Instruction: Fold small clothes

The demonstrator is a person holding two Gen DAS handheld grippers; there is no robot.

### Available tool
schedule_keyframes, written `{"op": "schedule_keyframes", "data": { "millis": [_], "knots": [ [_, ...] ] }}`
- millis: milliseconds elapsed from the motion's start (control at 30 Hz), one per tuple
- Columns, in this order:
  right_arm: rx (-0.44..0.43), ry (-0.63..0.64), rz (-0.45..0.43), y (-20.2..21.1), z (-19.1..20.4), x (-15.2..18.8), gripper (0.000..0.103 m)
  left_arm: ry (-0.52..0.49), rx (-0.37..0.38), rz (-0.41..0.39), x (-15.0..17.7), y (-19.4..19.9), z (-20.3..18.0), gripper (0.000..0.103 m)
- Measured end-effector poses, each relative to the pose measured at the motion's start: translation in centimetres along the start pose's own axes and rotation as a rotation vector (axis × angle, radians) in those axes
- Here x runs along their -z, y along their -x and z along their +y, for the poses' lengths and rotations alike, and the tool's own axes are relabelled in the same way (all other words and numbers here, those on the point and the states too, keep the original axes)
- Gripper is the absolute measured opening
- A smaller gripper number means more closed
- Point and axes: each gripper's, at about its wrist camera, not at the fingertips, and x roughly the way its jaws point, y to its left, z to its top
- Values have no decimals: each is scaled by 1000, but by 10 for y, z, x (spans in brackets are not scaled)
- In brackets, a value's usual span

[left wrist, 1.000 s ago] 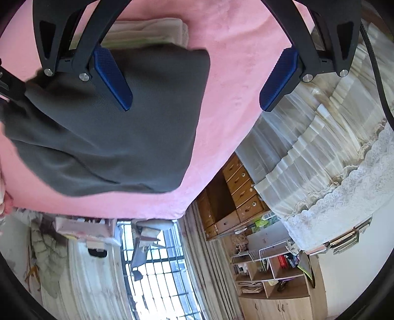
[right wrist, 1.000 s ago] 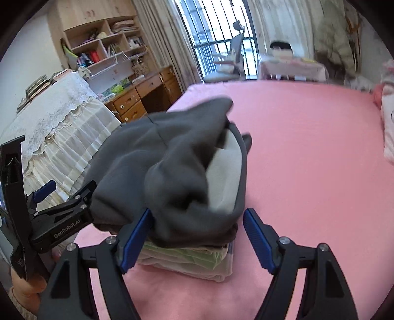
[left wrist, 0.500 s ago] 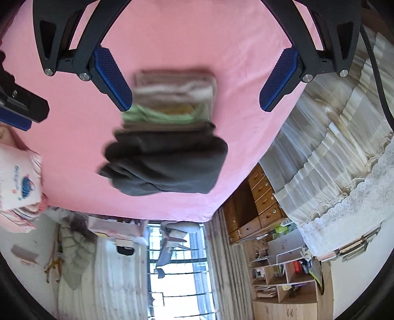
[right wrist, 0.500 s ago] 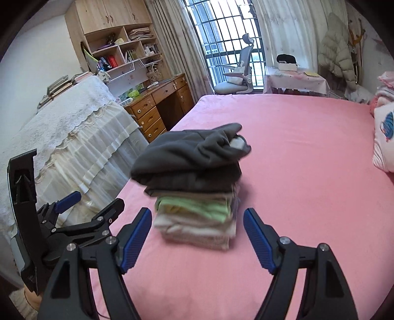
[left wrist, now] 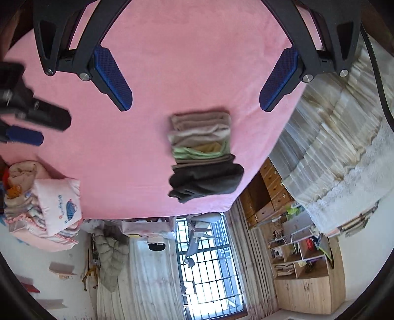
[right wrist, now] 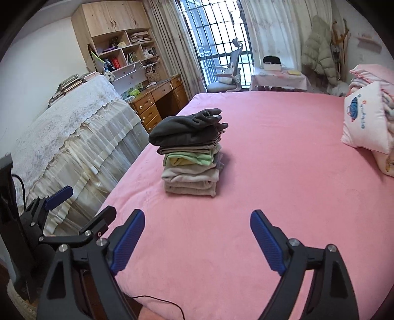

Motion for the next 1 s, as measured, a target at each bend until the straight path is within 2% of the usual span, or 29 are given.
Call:
{"op": "schedule_keyframes", "data": {
  "millis": [167, 333, 433, 533, 633, 767, 1000],
  "knots": [
    [63, -10, -47, 29, -9, 39, 88, 78, 56, -13, 27, 31, -20, 103],
    [178, -32, -103, 47, -23, 86, 88, 127, 94, 3, 62, 35, -39, 103],
    [253, -26, -128, 51, -27, 114, 90, 127, 72, 18, 80, 28, -51, 103],
    [281, -43, -99, 46, -35, 134, 91, 133, 46, 26, 95, 21, -63, 103],
    [284, -45, -48, 36, -42, 145, 91, 101, 33, 48, 102, 15, -77, 103],
    [326, -22, -47, 34, -48, 154, 91, 54, 32, 53, 106, 12, -97, 103],
    [350, -48, -36, 39, -69, 159, 91, 72, 39, 65, 116, 12, -112, 103]
  ]
}}
